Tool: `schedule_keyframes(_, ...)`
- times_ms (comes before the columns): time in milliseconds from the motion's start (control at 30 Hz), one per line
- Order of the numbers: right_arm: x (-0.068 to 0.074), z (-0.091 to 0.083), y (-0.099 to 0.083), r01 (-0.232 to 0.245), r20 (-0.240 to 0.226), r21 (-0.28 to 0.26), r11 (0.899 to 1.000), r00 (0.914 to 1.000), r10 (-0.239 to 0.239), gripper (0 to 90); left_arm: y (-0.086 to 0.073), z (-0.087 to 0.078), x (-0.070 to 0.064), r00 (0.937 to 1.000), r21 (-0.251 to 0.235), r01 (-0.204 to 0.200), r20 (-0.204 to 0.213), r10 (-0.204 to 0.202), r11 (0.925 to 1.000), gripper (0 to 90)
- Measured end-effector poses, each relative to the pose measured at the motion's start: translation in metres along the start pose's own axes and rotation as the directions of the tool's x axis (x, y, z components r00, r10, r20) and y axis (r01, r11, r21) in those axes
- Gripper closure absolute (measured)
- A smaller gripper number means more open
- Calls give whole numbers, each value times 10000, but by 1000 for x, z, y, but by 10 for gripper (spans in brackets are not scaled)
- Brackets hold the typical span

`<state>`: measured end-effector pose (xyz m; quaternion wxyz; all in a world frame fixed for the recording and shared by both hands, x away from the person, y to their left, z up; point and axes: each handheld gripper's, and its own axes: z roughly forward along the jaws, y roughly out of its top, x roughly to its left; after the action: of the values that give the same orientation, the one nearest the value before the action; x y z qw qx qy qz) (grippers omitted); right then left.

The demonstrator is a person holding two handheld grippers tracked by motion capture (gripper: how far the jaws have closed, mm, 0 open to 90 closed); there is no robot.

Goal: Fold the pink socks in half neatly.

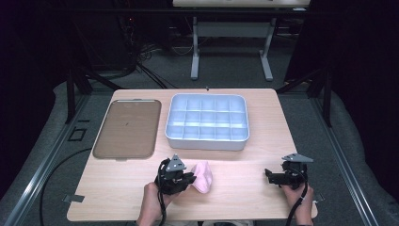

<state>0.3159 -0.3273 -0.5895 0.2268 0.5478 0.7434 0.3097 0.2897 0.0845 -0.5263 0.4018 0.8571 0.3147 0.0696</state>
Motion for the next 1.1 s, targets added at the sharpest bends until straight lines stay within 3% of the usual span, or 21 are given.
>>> schedule_keyframes(333, 0, 0, 0, -3, 0, -1, 10000, 10000, 3, 0, 10, 47, -14, 9974, 579, -401, 629, 364, 9975, 795)
schedule_keyframes(533, 0, 0, 0, -4, 2, -3, 10000, 10000, 4, 0, 14, 65, -15, 9956, 809, -519, 816, 453, 9954, 760)
schedule_keyframes(600, 0, 0, 0, -8, 3, -8, 10000, 10000, 8, 0, 15, 63, -13, 9959, 713, -378, 851, 317, 9967, 682)
schedule_keyframes(700, 0, 0, 0, -7, 2, -5, 10000, 10000, 7, 0, 14, 52, -8, 9974, 442, -182, 704, 150, 9989, 489)
schedule_keyframes(933, 0, 0, 0, -8, 8, -1, 10000, 10000, 8, 0, -2, 16, 9, 9983, 84, 586, -16, -586, 9982, 409)
schedule_keyframes(1100, 0, 0, 0, -10, 12, 1, 10000, 10000, 10, 0, -24, 6, 22, 9907, 119, 1198, -667, -1188, 9927, 427)
